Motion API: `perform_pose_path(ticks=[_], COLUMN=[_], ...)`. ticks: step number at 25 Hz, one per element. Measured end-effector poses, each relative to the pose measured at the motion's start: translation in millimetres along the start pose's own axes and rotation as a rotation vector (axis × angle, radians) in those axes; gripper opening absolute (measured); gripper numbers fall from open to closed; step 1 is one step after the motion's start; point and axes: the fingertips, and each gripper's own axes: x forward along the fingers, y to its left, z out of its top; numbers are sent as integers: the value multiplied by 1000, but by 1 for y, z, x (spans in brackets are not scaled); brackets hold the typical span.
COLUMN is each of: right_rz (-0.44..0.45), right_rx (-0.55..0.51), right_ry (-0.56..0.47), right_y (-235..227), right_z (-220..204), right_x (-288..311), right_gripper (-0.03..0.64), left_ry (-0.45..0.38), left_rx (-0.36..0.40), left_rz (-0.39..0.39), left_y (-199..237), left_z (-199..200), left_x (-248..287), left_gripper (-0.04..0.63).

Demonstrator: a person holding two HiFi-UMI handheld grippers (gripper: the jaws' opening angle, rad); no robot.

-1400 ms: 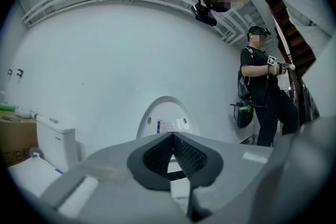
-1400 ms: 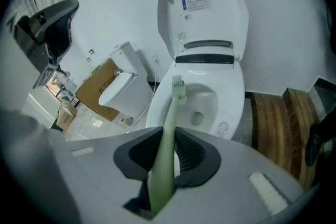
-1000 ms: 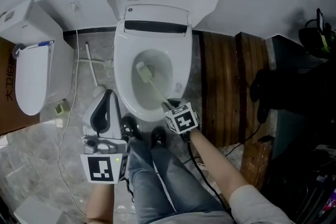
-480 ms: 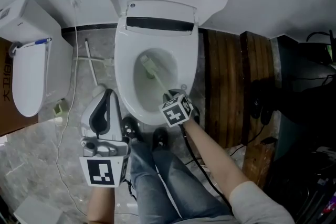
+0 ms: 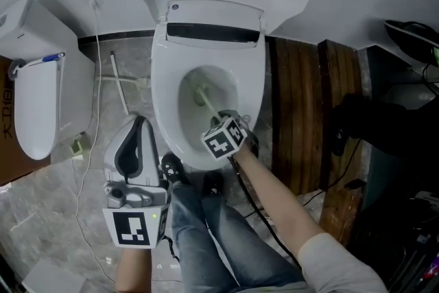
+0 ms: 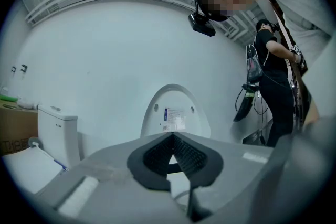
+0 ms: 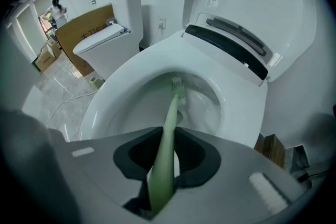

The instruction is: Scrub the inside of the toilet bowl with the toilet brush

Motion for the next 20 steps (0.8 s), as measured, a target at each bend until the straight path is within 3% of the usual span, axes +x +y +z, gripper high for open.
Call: perform_pose_path(ticks=[11,16,20], right_rz=[-107,-149,-183], right_rx=[-85,-92,-100], right_ry=[41,62,79], right_y=[-15,-29,-39], right_z=[18,16,10], right_x=[26,25,22], right_gripper=[75,75,75], left_ry=[20,-12,-14], left_rx=[5,-40,-32], left_rz=[32,18,12], left_y=[26,23,20], left_z=[-12,-10,-10], left_x=[6,8,11], left_gripper=[3,3,3])
